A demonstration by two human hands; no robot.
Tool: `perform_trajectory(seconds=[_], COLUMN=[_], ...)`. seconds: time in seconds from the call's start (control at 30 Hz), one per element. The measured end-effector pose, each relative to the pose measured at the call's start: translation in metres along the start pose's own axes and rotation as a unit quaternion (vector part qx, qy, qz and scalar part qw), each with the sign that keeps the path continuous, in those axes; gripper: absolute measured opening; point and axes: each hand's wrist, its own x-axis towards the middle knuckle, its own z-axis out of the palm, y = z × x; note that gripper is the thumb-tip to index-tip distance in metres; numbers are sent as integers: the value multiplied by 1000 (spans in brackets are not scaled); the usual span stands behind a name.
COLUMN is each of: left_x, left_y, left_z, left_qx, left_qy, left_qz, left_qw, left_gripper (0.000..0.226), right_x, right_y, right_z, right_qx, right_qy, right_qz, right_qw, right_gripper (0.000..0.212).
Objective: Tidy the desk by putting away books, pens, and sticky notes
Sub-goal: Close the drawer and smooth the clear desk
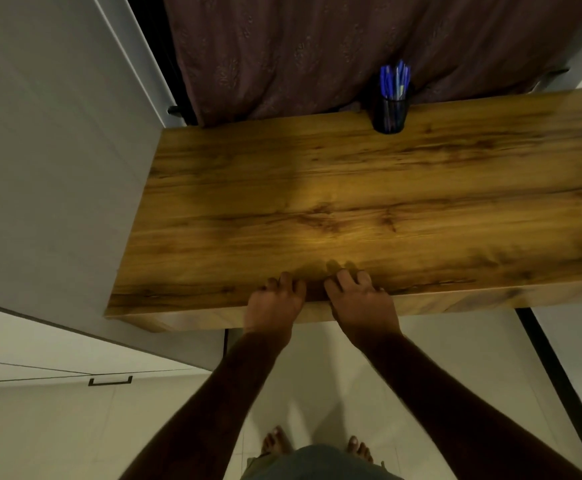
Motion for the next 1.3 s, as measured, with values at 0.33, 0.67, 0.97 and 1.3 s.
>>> perform_trajectory(seconds=[0.33, 0.67, 0.97, 1.3], left_x=[-4, -2, 35, 120], left_y=[7, 33, 81, 83], left_z=[-14, -43, -97, -139], left_qx=[-10, -88, -136, -157], left_qy=[-21, 23, 72, 101], left_qz=[-21, -42, -40, -30], left_qw=[1000, 995, 987, 982], left_gripper=[58, 58, 62, 57], right_x=[-3, -16, -16, 48], right_y=[-1, 59, 130, 184], right_z=[-16, -56, -90, -105], right_qx=[25, 84, 81, 82], right_qy=[-26, -70, -32, -11], right_qz=[20, 53, 91, 119], right_qw=[999, 993, 992, 990], right_gripper=[37, 60, 58, 62])
